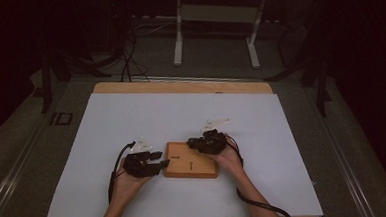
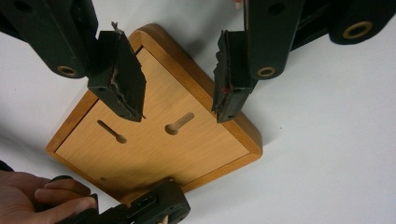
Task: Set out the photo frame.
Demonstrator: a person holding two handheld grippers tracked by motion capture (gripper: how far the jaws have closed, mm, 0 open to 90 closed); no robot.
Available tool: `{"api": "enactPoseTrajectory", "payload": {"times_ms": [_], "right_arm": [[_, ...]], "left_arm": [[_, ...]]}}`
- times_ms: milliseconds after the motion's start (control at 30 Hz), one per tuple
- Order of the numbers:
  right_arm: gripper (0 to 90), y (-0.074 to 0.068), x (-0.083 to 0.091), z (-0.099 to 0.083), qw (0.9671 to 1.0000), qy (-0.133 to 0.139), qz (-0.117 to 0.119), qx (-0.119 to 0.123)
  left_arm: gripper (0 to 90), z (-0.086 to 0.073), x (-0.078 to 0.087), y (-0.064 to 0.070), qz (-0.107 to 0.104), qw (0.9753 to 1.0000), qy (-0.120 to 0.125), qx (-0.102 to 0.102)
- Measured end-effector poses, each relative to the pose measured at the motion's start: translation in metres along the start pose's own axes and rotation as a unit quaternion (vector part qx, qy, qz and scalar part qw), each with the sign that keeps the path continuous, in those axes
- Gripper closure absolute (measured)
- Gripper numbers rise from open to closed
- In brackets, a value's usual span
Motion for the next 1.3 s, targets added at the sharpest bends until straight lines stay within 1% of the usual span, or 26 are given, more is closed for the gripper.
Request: {"api": "enactPoseTrajectory", "payload": {"times_ms": [33, 67, 167, 233, 267, 333, 400, 567, 733, 833, 900, 1033, 1133, 1200, 1300], "right_arm": [[83.0, 0.0, -0.001, -0.001, 1.0, -0.001, 0.004, -0.001], [83.2, 0.0, -0.001, -0.001, 1.0, -0.002, 0.006, -0.002], [83.3, 0.003, -0.001, 0.0, 0.9996, -0.005, 0.022, -0.016], [83.4, 0.005, -0.001, 0.0, 0.9994, -0.008, 0.028, -0.02], [83.5, 0.005, -0.002, 0.0, 0.9993, -0.009, 0.029, -0.02], [83.9, 0.005, -0.002, 0.001, 0.9995, -0.012, 0.028, -0.012], [84.0, 0.006, -0.002, 0.002, 0.9993, -0.017, 0.031, -0.01], [84.2, 0.007, -0.002, 0.005, 0.9988, -0.028, 0.038, -0.011], [84.3, 0.009, -0.002, 0.005, 0.9984, -0.029, 0.045, -0.016], [84.5, 0.009, -0.001, 0.006, 0.9984, -0.036, 0.043, -0.007], [84.6, 0.009, -0.001, 0.007, 0.9983, -0.039, 0.044, -0.004], [84.7, 0.009, -0.001, 0.008, 0.9978, -0.044, 0.05, -0.007], [84.7, 0.008, 0.0, 0.009, 0.9975, -0.051, 0.049, -0.008], [84.7, 0.009, 0.0, 0.01, 0.9972, -0.055, 0.049, -0.014], [84.7, 0.01, -0.001, 0.011, 0.9967, -0.059, 0.053, -0.02]], "left_arm": [[53.0, 0.0, 0.0, 0.0, 0.0, 1.0, -0.001, 0.0], [53.0, 0.0, -0.001, 0.001, 0.0, 1.0, -0.002, -0.001], [52.5, 0.0, -0.002, 0.001, -0.003, 1.0, -0.006, -0.003], [52.1, 0.0, -0.002, 0.002, -0.006, 0.9999, -0.007, -0.006], [51.7, 0.0, -0.002, 0.002, -0.008, 0.9999, -0.007, -0.007], [51.3, -0.001, -0.002, 0.002, -0.015, 0.9998, -0.006, -0.006], [51.0, -0.001, -0.002, 0.002, -0.018, 0.9998, -0.008, -0.008], [50.0, -0.001, -0.003, 0.003, -0.025, 0.9995, -0.01, -0.014], [48.0, -0.002, -0.002, 0.004, -0.027, 0.9993, -0.013, -0.023], [47.3, -0.003, 0.0, 0.003, -0.034, 0.999, -0.009, -0.027], [46.4, -0.003, 0.001, 0.003, -0.037, 0.9988, -0.007, -0.03], [43.6, -0.005, 0.003, 0.005, -0.045, 0.998, -0.01, -0.042], [41.5, -0.007, 0.002, 0.009, -0.053, 0.997, -0.017, -0.054], [40.0, -0.008, 0.001, 0.011, -0.052, 0.9963, -0.023, -0.064], [37.6, -0.01, 0.0, 0.015, -0.045, 0.9952, -0.032, -0.081]]}}
Point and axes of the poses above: each handheld gripper's, and its own axes: x roughly backward along the jaws, z roughly out of its top, y roughly to its right, the point moved 2 cm from there along -x, roughly forward along the jaws, and after that the axes turned 3 degrees about -y, right-handed, at the moved point
